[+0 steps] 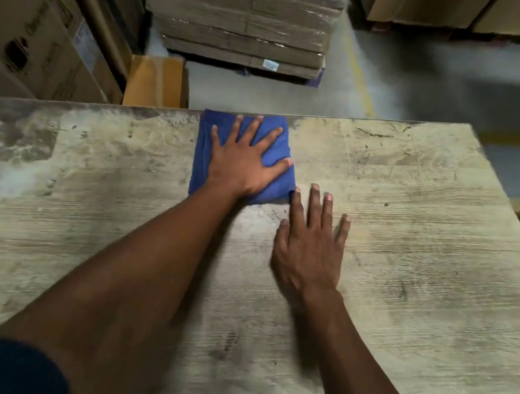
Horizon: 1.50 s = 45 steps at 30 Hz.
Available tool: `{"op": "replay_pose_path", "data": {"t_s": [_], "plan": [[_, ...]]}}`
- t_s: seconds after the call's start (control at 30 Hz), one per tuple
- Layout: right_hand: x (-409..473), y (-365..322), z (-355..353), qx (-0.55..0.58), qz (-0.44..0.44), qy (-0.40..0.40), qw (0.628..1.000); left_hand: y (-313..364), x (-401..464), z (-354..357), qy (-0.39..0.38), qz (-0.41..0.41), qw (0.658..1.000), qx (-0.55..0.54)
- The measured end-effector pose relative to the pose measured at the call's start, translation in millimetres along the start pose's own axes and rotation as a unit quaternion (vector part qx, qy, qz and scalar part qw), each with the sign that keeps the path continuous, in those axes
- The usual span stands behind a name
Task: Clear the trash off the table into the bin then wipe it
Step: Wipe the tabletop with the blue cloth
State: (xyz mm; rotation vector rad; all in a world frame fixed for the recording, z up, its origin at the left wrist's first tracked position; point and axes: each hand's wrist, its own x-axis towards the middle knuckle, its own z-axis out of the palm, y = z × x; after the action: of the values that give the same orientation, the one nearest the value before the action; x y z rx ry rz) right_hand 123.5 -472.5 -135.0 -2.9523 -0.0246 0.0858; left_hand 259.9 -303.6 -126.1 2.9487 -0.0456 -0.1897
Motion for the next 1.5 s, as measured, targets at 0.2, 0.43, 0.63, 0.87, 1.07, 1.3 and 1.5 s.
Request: {"op": "replay_pose_path", "data": {"t_s": [0.2,0.43,0.63,0.87,1.07,1.3,1.5], "plan": [[1,-1,4,-0.016,0.009,-0.005,1.0,-11,27,-8,-0.027,-0.001,1.0,-0.001],[-1,-2,-4,-0.032,0.011,-0.01,0.999,-30,-109,11,0.0,0.0,1.0,0.0],[-1,-5,-4,-0.033,0.002,-0.003,0.999,-53,-51,-5,0.001,-0.024,1.0,-0.001],[0,-4,-3,-0.025,0.001,0.007,1.0,-84,19,-25,-0.015,-0.079,0.997,-0.013],[2,-1,-6,-0.023,-0.001,-0.003,1.0,-75,-112,1,0.006,-0.04,0.999,-0.012],[-6,-8,-12,-0.009,-0.033,0.0,0.999,-90,-211,10,0.014,-0.051,0.999,0.014],[11,-67,-5,0.02,-0.124,-0.013,0.992,-115,-132,-7,0.024,-0.084,0.996,-0.009]]}}
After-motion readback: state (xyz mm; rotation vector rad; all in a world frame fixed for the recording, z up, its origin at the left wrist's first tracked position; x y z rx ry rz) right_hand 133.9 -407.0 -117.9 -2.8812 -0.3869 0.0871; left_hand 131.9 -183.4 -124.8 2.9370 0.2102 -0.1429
